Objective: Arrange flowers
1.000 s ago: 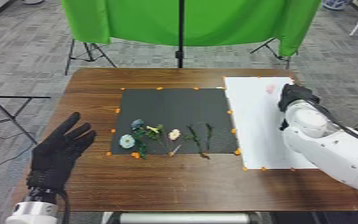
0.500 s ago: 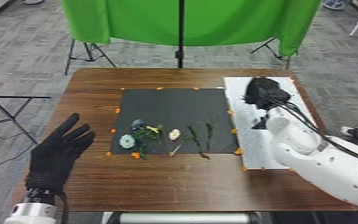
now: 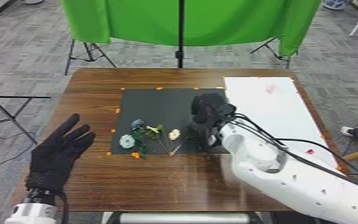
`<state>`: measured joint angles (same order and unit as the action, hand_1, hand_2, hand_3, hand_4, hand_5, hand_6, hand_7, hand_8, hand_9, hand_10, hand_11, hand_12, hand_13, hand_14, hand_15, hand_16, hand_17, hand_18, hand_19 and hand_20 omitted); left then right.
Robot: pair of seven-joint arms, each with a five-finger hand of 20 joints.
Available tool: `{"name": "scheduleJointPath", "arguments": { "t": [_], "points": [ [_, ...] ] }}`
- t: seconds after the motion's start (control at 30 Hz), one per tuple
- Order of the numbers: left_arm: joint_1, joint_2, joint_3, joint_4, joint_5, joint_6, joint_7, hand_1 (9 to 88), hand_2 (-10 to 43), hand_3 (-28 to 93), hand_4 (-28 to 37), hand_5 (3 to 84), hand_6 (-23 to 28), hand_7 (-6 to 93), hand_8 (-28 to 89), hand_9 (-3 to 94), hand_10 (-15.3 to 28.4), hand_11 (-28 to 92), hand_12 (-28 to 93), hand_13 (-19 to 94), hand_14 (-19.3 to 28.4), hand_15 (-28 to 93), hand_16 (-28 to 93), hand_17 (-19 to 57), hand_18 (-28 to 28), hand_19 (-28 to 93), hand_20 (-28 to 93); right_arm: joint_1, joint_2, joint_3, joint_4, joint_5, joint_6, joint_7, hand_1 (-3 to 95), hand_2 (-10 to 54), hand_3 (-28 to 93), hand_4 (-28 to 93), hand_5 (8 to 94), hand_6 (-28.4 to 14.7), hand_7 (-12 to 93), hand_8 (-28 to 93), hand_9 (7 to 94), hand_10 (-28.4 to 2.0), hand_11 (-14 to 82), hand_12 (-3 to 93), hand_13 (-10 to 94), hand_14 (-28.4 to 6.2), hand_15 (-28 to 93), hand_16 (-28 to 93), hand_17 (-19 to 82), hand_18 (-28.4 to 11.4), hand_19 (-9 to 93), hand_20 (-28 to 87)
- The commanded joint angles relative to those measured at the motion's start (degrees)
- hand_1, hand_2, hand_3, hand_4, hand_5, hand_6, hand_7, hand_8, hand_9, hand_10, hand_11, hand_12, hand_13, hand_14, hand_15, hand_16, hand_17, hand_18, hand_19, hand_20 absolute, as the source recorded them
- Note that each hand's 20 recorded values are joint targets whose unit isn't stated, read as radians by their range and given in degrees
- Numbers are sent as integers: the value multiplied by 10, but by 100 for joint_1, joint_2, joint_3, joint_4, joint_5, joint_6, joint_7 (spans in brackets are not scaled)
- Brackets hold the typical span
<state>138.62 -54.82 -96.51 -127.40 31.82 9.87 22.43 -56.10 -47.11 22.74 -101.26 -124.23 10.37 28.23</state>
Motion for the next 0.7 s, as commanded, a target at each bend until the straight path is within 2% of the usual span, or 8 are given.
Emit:
{"name": "scheduleJointPath", "arguments": {
  "t": [0.03,0.2,0.3,0.4,0.53,0.63,0.7],
  "points": [
    [24,-85,-25,15,47,-32,-156,237,59,803,-249,374,85,108,-95,347,201,218,103,233,279,482,-89,-107,267,553,62,-43,109,-155,53,-248,18,214,514,-95,737,-283,761,30,200,-35,832,-78,96,305,677,-33,485,271,235,-168,735,303],
    [30,31,18,20,-25,10,-60,237,59,803,-248,374,86,108,-96,346,201,216,103,233,279,483,-89,-107,267,552,62,-151,186,-44,-35,-376,-147,63,472,-95,781,-283,707,33,192,-58,760,-93,181,229,640,-50,513,240,211,-170,728,305],
    [13,20,22,30,-2,-17,-85,237,59,802,-248,375,86,107,-95,346,201,217,104,233,280,483,-89,-107,266,553,62,-298,226,134,-156,-332,-367,23,418,-95,836,-283,659,37,193,-141,692,-105,260,158,598,-75,562,181,185,-174,725,319],
    [22,-21,15,26,20,-37,-113,238,59,802,-249,375,86,107,-95,347,201,217,104,232,279,482,-89,-107,267,553,61,-421,294,280,-227,-361,-492,-93,389,-95,862,-283,614,25,185,-149,636,-115,259,143,551,-97,596,125,162,-178,718,325],
    [58,38,15,14,-24,14,-57,237,59,803,-248,375,85,107,-95,346,201,218,103,233,279,482,-88,-107,266,552,61,-565,398,500,-363,-321,-580,-132,374,-95,872,-283,592,17,177,-149,615,-122,249,140,529,-108,603,116,148,-182,716,329],
    [62,35,10,14,-33,17,-49,237,58,803,-247,375,86,107,-95,347,201,217,103,232,279,482,-88,-107,266,553,61,-577,516,641,-455,-100,-502,-180,366,-95,874,-283,587,15,175,-146,607,-125,245,141,521,-112,609,109,143,-185,712,333],
    [65,61,25,16,-33,14,4,237,58,804,-247,375,86,108,-95,346,201,217,103,233,279,482,-88,-107,266,553,61,-440,645,680,-450,43,-368,-146,352,-95,875,-283,586,15,174,-146,606,-126,244,141,519,-114,610,106,141,-186,711,336]
  ]
}}
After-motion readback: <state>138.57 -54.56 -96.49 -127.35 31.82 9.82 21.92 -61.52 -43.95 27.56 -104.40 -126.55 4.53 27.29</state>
